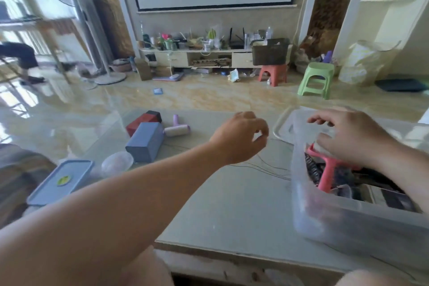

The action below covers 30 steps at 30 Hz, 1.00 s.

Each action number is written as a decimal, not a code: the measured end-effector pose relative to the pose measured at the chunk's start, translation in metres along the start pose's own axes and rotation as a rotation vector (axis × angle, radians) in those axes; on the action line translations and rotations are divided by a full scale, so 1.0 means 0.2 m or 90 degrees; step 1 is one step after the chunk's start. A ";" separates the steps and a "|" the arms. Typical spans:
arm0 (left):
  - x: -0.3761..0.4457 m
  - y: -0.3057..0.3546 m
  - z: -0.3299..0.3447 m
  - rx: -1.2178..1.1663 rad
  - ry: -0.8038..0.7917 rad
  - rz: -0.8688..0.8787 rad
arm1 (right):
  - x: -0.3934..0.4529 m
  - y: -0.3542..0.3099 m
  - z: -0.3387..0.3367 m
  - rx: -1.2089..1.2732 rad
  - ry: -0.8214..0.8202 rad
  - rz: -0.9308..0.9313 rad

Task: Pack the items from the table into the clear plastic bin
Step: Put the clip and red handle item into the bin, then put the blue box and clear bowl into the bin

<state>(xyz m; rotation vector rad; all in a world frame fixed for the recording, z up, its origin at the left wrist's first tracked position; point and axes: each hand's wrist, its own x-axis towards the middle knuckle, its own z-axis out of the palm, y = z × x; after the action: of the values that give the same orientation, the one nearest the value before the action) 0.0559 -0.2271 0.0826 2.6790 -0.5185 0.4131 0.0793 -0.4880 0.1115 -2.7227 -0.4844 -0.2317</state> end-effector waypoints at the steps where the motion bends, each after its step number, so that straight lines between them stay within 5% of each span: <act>1: -0.08 -0.14 -0.06 0.048 -0.027 -0.059 | 0.04 -0.12 0.04 0.011 0.010 -0.042; 7: -0.63 -0.92 -0.30 0.166 -0.063 -0.347 | 0.32 -0.85 0.53 0.056 -0.085 -0.189; 14: -0.89 -1.50 -0.28 0.179 -0.174 -0.581 | 0.63 -1.53 1.20 0.057 -0.256 -0.208; 18: -0.84 -1.70 -0.18 0.133 -0.172 -0.582 | 0.86 -1.83 1.49 0.061 -0.287 -0.153; 21: -0.81 -1.76 -0.10 0.163 -0.262 -0.544 | 0.98 -1.95 1.67 -0.016 -0.285 -0.137; 24: -0.83 -1.79 -0.04 0.245 -0.293 -0.488 | 0.98 -1.96 1.76 -0.111 -0.328 -0.141; 30: -0.88 -1.79 -0.01 0.170 -0.286 -0.520 | 0.86 -1.77 1.69 -0.082 -0.310 -0.159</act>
<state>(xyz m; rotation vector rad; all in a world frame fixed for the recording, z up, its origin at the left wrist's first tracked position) 0.0442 0.1330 -0.0873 2.9348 0.5708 -0.3832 0.1432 0.0019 -0.0465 -2.8321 -0.9736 0.3604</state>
